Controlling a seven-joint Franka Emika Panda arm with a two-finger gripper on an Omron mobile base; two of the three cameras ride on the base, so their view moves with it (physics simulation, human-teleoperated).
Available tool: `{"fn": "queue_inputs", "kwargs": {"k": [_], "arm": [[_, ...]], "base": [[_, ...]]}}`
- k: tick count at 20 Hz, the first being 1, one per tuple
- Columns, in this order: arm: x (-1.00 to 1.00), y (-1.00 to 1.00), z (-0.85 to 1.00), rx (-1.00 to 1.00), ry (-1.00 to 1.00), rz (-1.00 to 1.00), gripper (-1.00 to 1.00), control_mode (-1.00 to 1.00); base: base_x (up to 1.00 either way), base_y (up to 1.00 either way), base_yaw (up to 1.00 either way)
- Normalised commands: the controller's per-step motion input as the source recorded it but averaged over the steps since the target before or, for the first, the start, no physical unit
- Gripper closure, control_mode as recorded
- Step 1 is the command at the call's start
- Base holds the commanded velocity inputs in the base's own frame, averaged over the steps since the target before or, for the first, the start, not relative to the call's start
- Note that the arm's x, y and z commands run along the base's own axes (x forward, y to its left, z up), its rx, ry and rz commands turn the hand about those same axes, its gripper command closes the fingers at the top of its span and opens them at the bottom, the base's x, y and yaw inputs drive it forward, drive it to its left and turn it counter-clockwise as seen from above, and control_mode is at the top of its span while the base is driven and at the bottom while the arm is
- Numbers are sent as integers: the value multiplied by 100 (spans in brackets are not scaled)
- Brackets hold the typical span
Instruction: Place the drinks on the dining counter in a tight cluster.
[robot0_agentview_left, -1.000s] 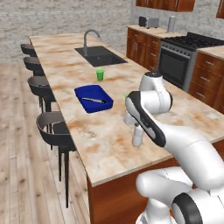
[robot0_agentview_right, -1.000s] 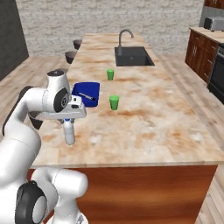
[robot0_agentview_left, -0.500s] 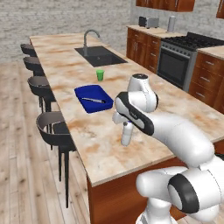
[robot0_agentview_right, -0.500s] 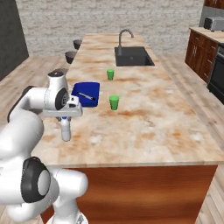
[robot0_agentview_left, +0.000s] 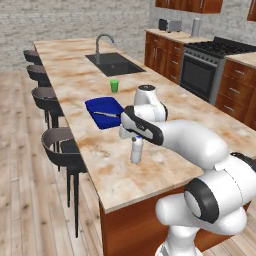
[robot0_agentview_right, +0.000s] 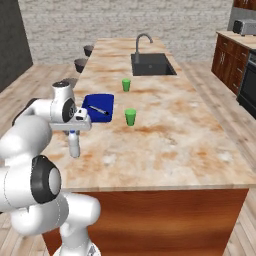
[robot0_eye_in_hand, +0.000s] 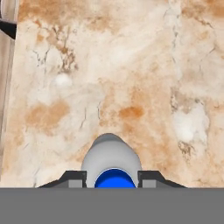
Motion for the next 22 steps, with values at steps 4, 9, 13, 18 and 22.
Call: {"fn": "queue_inputs", "kwargs": {"k": [4, 9, 13, 18, 22], "arm": [[17, -2, -5, 0, 1, -8, 100, -100], [11, -2, -12, 0, 0, -9, 100, -100], [1, 0, -34, 0, 0, -4, 100, -100], [0, 0, -36, 0, 0, -2, 100, -100], [0, 0, -31, 0, 0, -1, 100, -100]], "base": [[0, 0, 0], [0, 0, 0], [0, 0, 0], [0, 0, 0], [0, 0, 0]]}}
